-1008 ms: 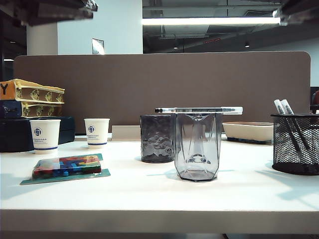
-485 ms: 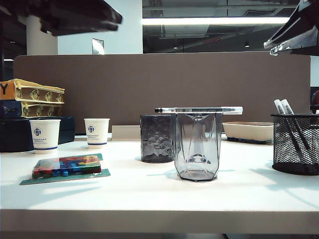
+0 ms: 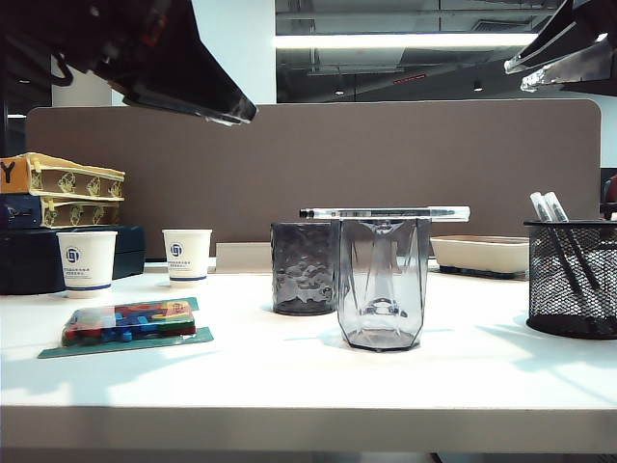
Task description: Pick up one pen and put it in the pen container.
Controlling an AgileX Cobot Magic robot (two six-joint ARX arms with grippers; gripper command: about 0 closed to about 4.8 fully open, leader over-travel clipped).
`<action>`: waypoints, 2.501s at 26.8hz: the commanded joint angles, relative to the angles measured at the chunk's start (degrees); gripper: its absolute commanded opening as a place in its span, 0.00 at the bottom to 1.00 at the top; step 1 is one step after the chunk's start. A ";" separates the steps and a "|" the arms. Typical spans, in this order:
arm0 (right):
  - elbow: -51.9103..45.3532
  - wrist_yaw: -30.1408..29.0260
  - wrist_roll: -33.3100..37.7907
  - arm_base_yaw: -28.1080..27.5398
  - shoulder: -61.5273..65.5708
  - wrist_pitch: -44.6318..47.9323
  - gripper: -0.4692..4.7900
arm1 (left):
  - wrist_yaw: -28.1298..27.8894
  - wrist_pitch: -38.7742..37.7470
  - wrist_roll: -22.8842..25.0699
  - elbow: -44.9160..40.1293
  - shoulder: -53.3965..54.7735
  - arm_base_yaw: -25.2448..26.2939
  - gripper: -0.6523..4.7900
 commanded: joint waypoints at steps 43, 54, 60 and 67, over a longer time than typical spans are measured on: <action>15.96 4.90 -29.59 0.66 6.62 -15.56 0.30 | -17.68 -15.78 14.62 16.46 18.38 -8.63 0.54; 15.96 6.75 -31.54 0.68 6.62 -15.58 0.30 | -18.99 -16.11 16.70 16.59 19.45 -10.95 0.54; 15.98 6.97 -31.56 0.68 6.62 -15.82 0.30 | -23.30 -16.66 18.05 18.14 21.38 -12.28 0.54; 16.00 7.21 -31.71 0.74 6.60 -17.29 0.30 | -25.59 -17.18 18.25 20.94 23.15 -12.26 0.54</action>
